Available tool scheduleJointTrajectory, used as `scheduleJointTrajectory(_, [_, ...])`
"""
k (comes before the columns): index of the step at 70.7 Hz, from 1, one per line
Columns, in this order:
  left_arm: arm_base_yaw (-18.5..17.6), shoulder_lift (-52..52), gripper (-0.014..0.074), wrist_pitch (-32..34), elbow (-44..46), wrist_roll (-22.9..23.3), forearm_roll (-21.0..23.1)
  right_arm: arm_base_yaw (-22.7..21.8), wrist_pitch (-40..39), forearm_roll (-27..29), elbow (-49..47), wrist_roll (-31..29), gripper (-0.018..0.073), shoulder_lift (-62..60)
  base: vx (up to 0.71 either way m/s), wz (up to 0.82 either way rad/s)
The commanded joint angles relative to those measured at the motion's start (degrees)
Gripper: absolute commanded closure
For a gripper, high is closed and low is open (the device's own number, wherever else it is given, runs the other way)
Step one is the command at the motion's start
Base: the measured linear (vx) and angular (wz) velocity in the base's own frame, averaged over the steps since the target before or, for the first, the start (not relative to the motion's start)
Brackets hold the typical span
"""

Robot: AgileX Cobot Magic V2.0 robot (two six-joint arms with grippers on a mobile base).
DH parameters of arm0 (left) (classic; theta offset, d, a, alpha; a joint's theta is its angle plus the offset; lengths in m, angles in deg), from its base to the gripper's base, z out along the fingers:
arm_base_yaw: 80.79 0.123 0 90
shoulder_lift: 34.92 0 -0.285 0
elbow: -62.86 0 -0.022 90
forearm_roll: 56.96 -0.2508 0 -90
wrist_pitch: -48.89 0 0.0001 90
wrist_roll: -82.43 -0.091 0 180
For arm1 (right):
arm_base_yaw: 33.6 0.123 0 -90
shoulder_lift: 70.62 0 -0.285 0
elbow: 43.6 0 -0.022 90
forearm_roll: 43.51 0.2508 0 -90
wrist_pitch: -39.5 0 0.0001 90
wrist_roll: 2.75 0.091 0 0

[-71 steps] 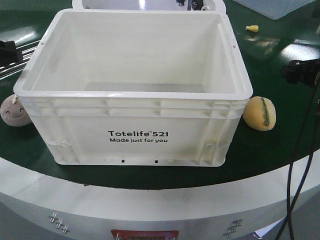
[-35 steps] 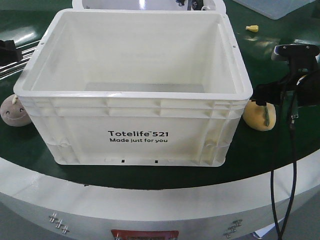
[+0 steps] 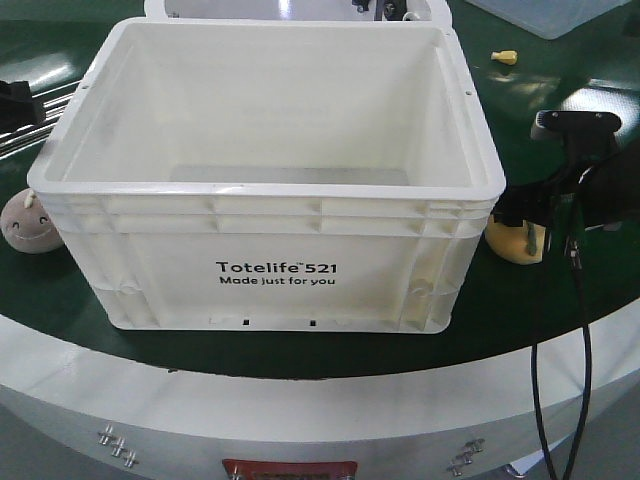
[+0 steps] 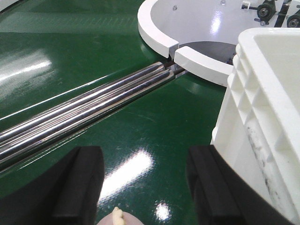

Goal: Place moving items into box and shelve
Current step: 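Lower the right gripper onto the cream striped plush ball and grasp it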

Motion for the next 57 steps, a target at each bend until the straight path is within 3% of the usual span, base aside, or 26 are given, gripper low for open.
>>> scheduleJointTrajectory(1, [0.1, 1.5, 0.0083, 4.0, 2.0, 0.3, 0.4, 0.0, -1.6, -0.1, -1.7, -0.5, -0.0028, -1.1, 0.00, 0.00])
scheduleJointTrajectory(7, [0.1, 1.5, 0.0083, 4.0, 2.0, 0.3, 0.4, 0.0, -1.3, -0.1, -1.7, -0.5, -0.0001, 0.0, 0.00, 0.00])
scheduleJointTrajectory(14, [0.1, 1.6, 0.0083, 4.0, 2.0, 0.3, 0.4, 0.0, -1.0, -0.1, -1.7, -0.5, 0.0095, 0.6, 0.00, 0.00])
scheduleJointTrajectory(32, [0.1, 1.7, 0.0083, 4.7, 2.0, 0.3, 0.4, 0.0, -1.0, -0.1, -1.7, -0.5, 0.0581, 0.6, 0.00, 0.00])
scheduleJointTrajectory(57, [0.1, 2.8, 0.0083, 7.4, 2.1, 0.4, 0.4, 0.0, -0.9, 0.0, -1.7, -0.4, 0.0577, 0.6, 0.00, 0.00])
